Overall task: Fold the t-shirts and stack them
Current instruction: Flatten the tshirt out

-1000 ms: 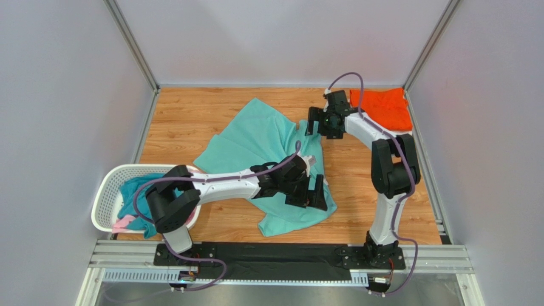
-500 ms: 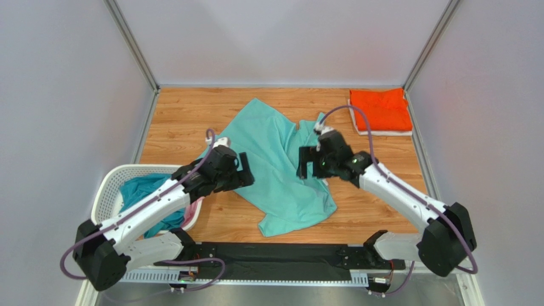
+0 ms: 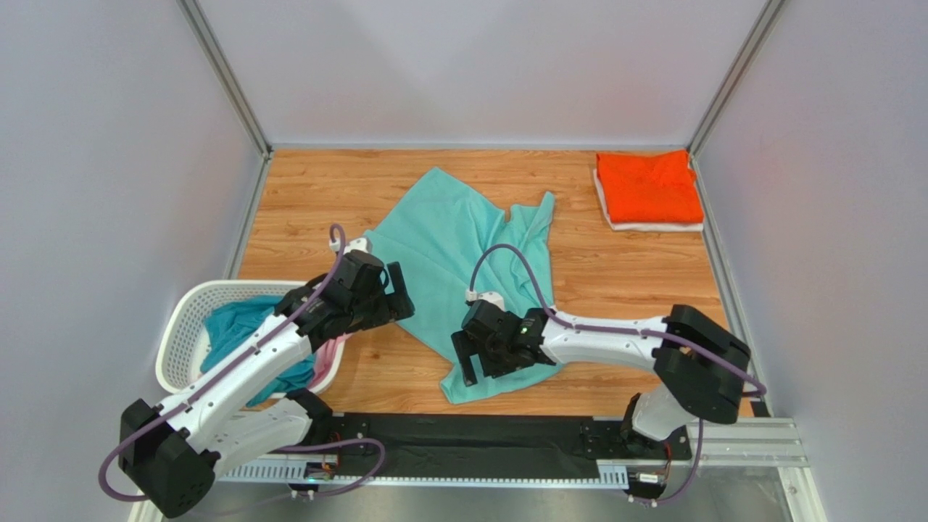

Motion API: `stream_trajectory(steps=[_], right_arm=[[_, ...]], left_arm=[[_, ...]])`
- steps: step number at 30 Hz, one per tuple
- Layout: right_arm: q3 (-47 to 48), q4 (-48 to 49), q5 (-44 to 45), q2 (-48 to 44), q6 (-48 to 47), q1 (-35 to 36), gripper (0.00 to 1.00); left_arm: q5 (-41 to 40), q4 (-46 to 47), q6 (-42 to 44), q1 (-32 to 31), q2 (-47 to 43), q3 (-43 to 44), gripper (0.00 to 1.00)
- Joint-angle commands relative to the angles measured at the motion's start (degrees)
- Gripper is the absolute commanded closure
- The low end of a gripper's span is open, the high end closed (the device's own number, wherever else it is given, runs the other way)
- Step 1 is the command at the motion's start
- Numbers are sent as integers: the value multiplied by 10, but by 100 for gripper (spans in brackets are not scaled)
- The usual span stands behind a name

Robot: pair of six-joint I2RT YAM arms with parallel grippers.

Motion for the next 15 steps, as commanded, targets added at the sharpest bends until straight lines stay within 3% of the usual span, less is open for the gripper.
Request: stream_trajectory(steps=[1,9,15], right_arm=[[24,30,17,30,13,-21,0],[-21,30,8,47,-4,-133,0],[-31,30,0,42,-58,-295,0]], left_arm=[[10,-2,10,4,0,-3,0],[7,1,8,4,6,-15,0],[13,20,6,5,27,-18,0]])
